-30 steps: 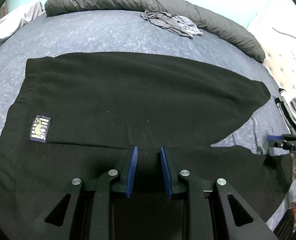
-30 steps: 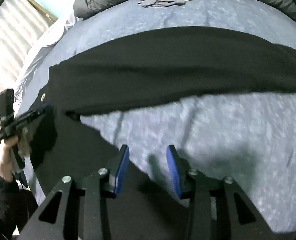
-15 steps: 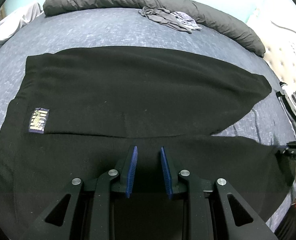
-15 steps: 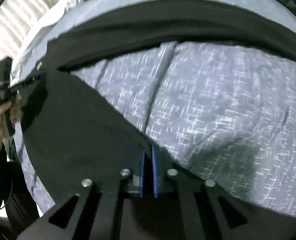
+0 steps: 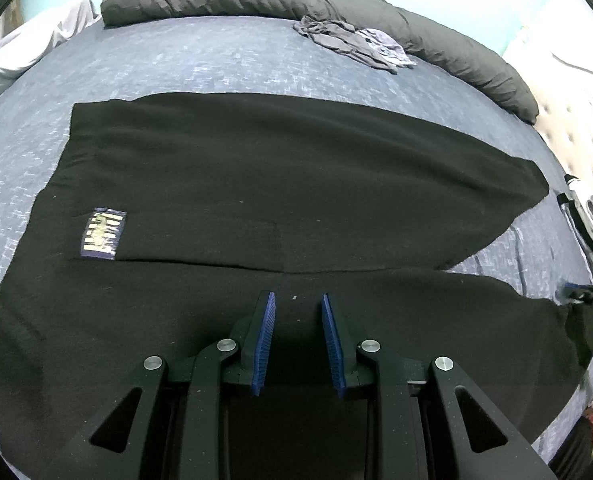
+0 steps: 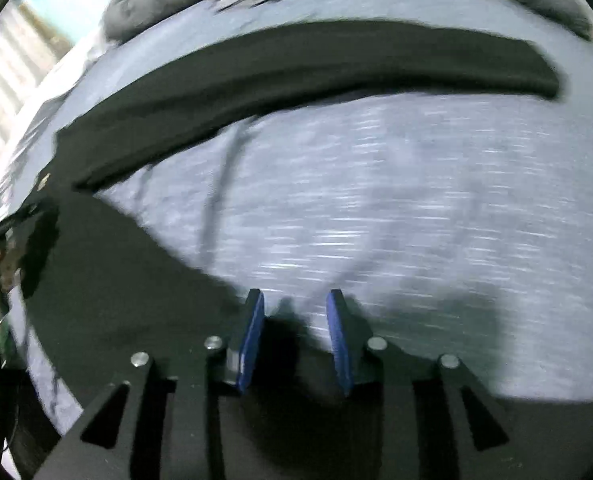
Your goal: Fold clothes
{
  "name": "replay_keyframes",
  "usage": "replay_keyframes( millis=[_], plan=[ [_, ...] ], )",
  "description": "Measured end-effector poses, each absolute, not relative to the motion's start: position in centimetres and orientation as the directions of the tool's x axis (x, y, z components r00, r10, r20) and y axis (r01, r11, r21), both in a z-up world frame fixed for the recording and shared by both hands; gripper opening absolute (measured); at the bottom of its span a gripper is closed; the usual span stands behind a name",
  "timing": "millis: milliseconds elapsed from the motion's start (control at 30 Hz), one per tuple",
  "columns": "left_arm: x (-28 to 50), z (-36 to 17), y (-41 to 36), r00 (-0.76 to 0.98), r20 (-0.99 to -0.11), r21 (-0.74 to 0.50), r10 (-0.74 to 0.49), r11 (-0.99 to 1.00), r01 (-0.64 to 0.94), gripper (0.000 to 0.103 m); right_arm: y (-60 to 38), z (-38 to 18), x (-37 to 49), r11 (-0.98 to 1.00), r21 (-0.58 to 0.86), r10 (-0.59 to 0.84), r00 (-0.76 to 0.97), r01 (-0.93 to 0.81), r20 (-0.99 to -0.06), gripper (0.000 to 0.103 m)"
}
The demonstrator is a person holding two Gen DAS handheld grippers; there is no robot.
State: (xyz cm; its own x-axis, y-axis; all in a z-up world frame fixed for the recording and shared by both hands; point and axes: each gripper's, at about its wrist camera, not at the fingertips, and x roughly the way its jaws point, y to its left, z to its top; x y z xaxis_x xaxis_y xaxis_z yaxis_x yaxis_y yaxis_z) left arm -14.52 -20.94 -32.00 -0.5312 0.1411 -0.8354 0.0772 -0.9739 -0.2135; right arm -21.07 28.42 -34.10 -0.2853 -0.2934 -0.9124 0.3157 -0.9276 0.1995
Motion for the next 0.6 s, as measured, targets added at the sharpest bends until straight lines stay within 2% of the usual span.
replay_keyframes(
  millis=[200,367,433,600],
  plan=[
    [-13.5,-30.8,-20.6,-0.535,-0.834,-0.21,0.137,-0.975,0.078,0.027,39.3,-30.0,-18.5,-0.961,0.253,-0.276,-0.379,0.109,-0.883,0.034],
    [-12.6,-29.6,-20.0,-0.521,-0.839,-0.222,0.158,-0.973,0.063,0.027,46.0,-28.8,-14.5,-0.952,0.304,-0.27,-0.406,-0.022,-0.873,0.041],
    [-12.2,-29.1,-20.0,-0.514,-0.842,-0.225,0.164,-0.973,0.058,0.027,48.6,-29.2,-13.3,-0.947,0.309,-0.246,-0.417,-0.09,-0.875,0.05],
    [-10.1,-27.4,-22.2,-0.498,-0.855,-0.215,0.143,-0.972,0.09,0.034,52.7,-30.7,-11.4,-0.939,0.29,-0.19,-0.421,-0.186,-0.887,0.055]
  ],
)
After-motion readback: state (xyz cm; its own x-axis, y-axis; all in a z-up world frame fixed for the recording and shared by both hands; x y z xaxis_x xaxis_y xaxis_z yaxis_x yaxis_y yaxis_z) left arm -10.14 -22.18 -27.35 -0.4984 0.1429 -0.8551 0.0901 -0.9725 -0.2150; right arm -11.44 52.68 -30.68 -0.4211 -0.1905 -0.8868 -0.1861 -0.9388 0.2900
